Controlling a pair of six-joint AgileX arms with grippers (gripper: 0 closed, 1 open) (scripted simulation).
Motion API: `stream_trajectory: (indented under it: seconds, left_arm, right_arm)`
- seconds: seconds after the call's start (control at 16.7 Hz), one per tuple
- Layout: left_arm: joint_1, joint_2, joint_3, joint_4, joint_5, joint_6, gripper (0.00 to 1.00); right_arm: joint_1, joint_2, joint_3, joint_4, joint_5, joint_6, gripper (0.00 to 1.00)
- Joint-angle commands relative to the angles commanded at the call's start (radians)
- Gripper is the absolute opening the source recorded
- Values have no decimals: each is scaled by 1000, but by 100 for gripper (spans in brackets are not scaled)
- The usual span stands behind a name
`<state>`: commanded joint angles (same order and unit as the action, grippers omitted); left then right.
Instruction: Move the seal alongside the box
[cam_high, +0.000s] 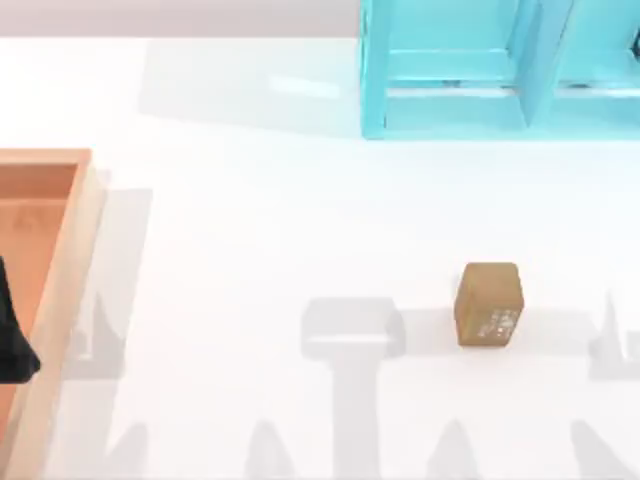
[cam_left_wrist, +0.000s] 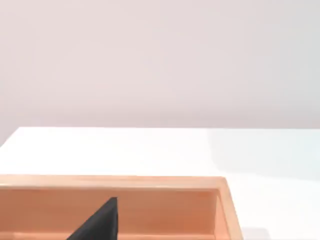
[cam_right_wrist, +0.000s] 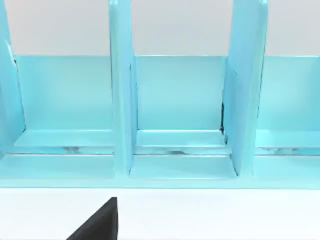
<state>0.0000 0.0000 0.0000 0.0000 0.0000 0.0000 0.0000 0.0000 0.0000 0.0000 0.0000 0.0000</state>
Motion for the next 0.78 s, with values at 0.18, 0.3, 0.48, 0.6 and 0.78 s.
stream_trajectory:
  seconds: [0.18, 0.3, 0.48, 0.6, 0.78]
  left_arm:
    - [-1, 9, 9, -6, -2, -5, 100]
    - [-8, 54, 54, -39, -10, -34, 100]
    - [-32, 206, 204, -140, -35, -118, 100]
    - [-58, 360, 352, -235, -57, -193, 100]
    - [-113, 660, 630, -407, -96, -320, 100]
  right_arm:
    - [0, 0, 0, 0, 0, 0, 100]
    - [0, 0, 0, 0, 0, 0, 100]
    - [0, 0, 0, 0, 0, 0, 100]
    - [0, 0, 0, 0, 0, 0, 100]
    - [0, 0, 0, 0, 0, 0, 100]
